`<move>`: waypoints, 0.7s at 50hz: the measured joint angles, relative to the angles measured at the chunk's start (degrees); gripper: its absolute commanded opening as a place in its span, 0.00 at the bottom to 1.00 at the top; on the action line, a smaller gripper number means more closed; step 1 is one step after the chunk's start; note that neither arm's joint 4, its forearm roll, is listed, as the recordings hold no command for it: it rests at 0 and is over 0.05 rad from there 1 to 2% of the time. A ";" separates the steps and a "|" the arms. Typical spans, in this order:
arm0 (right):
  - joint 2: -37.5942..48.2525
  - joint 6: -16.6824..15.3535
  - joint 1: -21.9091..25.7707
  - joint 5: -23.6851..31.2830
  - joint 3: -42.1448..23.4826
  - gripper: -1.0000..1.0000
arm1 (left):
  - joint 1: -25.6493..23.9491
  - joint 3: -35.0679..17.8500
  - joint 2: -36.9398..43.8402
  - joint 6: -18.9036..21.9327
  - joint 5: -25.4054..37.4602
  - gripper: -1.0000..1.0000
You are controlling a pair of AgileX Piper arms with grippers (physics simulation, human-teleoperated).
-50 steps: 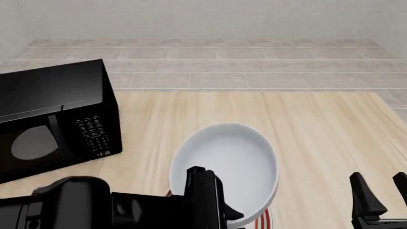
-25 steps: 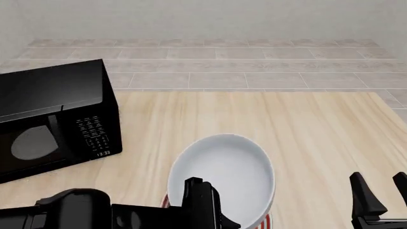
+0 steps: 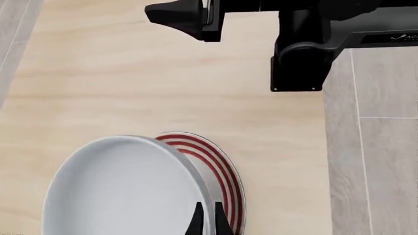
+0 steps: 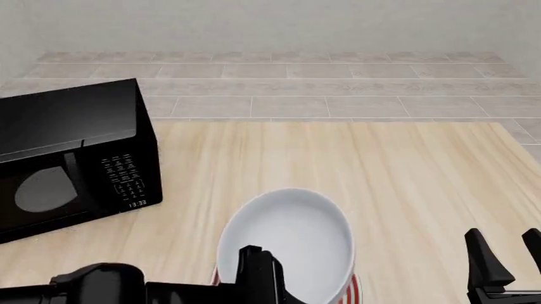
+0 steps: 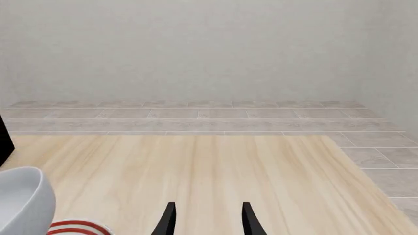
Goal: Pick up the white bowl and put it on the plate.
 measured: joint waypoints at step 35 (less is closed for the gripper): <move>0.00 0.00 0.00 0.00 0.00 1.00 | -0.19 4.07 -0.05 -2.31 -4.50 0.00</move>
